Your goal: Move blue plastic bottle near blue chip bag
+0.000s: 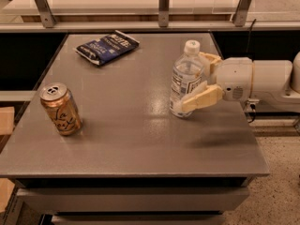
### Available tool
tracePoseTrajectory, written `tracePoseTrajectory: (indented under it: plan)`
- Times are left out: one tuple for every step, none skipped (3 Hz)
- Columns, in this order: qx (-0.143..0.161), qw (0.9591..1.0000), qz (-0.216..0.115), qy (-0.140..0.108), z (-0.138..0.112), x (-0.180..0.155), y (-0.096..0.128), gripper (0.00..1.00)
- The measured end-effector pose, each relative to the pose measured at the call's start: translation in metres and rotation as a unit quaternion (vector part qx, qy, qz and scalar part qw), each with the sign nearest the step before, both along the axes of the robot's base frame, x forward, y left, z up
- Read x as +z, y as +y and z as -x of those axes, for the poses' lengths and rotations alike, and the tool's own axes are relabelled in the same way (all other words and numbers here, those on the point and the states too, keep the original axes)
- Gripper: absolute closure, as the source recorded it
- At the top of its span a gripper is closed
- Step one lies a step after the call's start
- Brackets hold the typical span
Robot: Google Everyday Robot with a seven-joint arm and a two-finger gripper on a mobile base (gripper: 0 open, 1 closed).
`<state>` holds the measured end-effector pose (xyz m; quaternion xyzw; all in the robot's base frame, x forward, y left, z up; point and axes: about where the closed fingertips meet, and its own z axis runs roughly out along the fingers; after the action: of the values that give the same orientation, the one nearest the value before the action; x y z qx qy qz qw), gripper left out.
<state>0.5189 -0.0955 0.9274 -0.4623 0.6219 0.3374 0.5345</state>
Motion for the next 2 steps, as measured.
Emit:
tracePoseTrajectory:
  plan:
    - [0.009, 0.9999, -0.001, -0.007, -0.0076, -0.0042, 0.0079, 0.18]
    - [0.011, 0.9999, -0.001, -0.007, -0.0069, -0.0033, 0.0102, 0.41]
